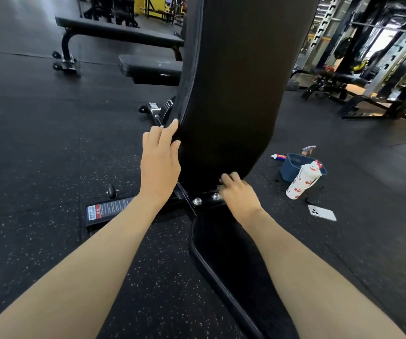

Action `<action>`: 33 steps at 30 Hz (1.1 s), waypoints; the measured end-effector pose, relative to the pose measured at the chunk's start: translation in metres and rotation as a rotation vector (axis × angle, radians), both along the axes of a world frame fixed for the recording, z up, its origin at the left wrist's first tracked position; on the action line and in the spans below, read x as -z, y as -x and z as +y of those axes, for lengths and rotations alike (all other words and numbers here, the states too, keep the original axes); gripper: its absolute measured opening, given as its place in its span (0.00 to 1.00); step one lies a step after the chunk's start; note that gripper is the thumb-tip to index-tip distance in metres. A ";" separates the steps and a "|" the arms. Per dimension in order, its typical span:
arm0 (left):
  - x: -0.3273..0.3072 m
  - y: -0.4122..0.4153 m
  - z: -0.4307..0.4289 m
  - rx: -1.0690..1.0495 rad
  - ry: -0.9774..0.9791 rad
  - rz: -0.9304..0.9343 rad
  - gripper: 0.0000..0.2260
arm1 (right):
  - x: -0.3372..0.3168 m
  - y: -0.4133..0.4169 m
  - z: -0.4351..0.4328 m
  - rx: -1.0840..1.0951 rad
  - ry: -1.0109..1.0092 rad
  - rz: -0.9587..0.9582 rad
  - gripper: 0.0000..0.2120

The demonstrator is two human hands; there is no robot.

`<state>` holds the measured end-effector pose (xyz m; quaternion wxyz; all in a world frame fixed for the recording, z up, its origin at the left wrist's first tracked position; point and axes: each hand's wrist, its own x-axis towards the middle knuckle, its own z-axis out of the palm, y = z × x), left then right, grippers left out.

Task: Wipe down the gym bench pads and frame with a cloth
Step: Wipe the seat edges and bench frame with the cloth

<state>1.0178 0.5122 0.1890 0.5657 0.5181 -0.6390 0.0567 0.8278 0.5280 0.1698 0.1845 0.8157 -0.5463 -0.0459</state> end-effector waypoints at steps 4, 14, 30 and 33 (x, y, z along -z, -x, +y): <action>-0.004 0.002 0.006 0.006 -0.059 0.016 0.16 | -0.009 0.005 0.008 0.260 -0.010 -0.153 0.20; -0.022 -0.002 -0.010 0.321 -0.504 0.799 0.18 | -0.008 -0.007 0.006 0.259 -0.013 -0.360 0.19; -0.110 -0.020 -0.005 0.226 -1.242 0.919 0.15 | -0.146 -0.006 0.052 0.430 -0.408 -0.459 0.18; -0.142 -0.022 0.014 0.168 -1.288 0.892 0.15 | -0.177 -0.002 0.062 0.451 -0.506 -0.487 0.16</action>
